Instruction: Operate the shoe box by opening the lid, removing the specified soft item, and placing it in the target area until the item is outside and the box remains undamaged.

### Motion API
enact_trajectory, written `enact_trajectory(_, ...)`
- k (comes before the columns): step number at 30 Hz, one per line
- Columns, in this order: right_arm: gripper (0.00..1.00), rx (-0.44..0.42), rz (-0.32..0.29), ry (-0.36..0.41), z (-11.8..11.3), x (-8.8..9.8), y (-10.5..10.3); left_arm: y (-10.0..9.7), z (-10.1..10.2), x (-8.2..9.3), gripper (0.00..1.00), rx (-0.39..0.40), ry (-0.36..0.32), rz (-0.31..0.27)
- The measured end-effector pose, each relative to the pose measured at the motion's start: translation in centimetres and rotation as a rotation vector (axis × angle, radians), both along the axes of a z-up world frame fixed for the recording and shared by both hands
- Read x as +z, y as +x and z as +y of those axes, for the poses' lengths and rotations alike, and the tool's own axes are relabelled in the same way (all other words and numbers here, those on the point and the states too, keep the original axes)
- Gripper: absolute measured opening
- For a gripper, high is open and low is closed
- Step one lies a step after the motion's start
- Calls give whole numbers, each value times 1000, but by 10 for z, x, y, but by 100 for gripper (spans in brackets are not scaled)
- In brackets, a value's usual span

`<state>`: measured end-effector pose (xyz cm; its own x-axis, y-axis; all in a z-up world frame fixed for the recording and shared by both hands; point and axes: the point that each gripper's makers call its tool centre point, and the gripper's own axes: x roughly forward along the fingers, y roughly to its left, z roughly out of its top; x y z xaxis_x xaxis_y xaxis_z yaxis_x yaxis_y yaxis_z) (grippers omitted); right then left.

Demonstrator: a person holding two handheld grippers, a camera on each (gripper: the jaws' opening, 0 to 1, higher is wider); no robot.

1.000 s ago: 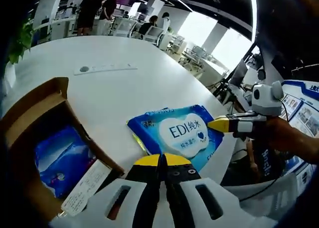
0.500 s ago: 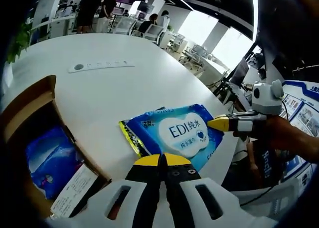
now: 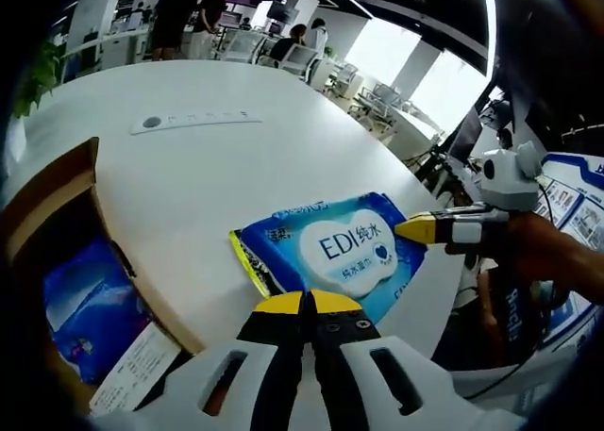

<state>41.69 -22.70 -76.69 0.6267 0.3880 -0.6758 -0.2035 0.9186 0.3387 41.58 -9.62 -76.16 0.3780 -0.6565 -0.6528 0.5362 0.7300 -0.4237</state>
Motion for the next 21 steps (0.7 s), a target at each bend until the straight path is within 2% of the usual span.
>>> enact_trajectory(10, 0, -7, 21, -3, -3, -14, 7, 10, -1, -10, 0, 30, 4, 17)
enact_trajectory(16, 0, 13, 23, -38, -5, -21, 13, 14, -5, -17, 0, 38, 14, 13)
enact_trajectory(17, 0, 16, 24, -41, -5, -22, 15, 15, -5, -17, 0, 38, 10, 10)
enact_trajectory(18, 0, 25, 7, -1, 1, -19, 19, 17, -17, -7, 0, 44, -69, 8)
enact_trajectory(19, 0, 20, 17, -39, -3, -22, 18, 19, -19, -4, 0, 41, -65, -10)
enact_trajectory(21, 0, 47, 3, -57, 1, -22, 24, 21, -20, -7, 0, 27, -23, -26)
